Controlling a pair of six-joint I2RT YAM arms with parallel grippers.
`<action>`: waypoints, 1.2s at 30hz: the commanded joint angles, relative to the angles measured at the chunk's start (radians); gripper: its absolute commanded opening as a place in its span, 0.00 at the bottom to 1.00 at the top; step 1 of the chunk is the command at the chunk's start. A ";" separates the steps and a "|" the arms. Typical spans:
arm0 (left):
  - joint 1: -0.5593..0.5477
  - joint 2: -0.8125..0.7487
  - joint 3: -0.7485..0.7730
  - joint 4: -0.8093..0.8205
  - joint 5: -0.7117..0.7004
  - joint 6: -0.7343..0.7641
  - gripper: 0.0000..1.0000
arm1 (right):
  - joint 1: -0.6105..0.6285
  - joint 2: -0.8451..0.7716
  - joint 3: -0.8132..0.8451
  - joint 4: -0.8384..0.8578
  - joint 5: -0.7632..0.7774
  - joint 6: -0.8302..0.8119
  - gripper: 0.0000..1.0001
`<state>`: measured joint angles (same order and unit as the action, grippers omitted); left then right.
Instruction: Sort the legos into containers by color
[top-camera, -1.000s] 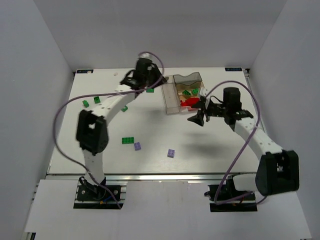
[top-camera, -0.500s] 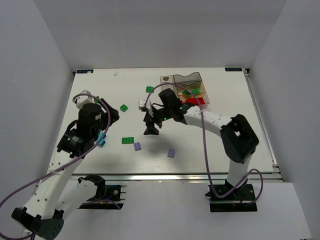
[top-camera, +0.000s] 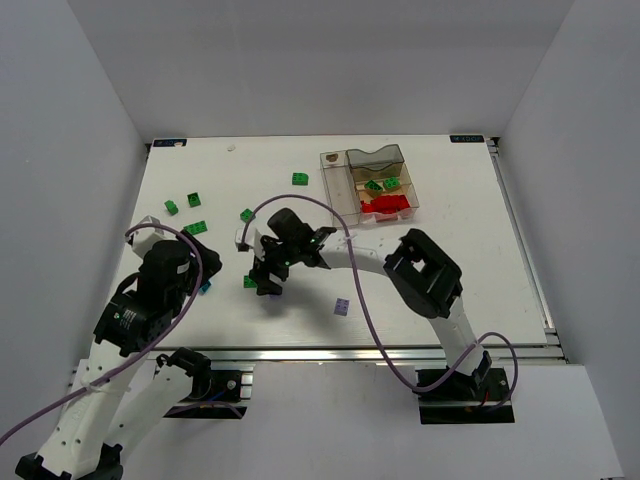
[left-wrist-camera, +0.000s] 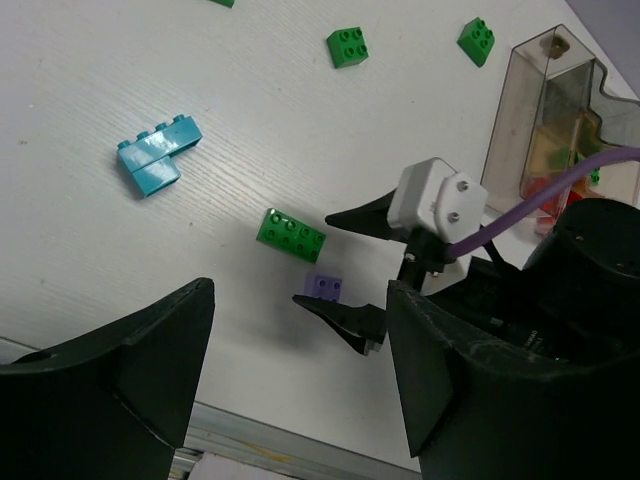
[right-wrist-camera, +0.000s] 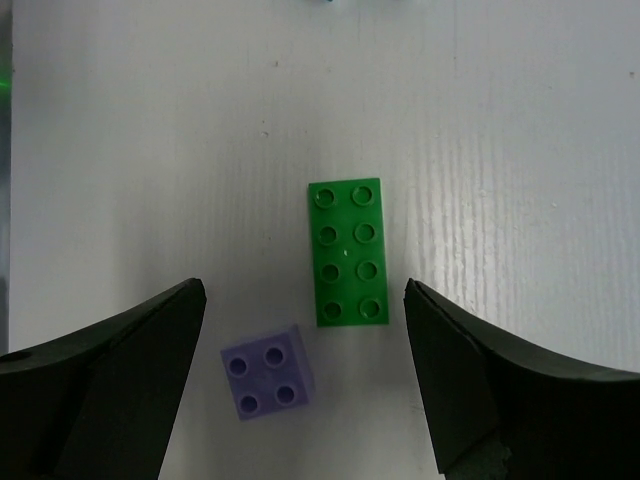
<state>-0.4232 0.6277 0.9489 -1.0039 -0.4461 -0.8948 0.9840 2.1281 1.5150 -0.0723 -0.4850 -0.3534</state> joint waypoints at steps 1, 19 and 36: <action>-0.009 -0.003 0.008 -0.045 -0.017 -0.009 0.80 | 0.031 0.024 0.059 0.055 0.086 0.018 0.86; -0.009 -0.049 0.007 -0.096 0.000 -0.046 0.80 | 0.047 0.115 0.082 0.046 0.163 -0.064 0.73; -0.009 -0.034 -0.062 -0.036 0.009 -0.046 0.79 | -0.002 0.087 0.161 0.003 0.226 -0.093 0.00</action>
<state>-0.4294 0.5846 0.8970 -1.0721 -0.4370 -0.9260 1.0168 2.2288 1.5894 -0.0463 -0.2787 -0.4732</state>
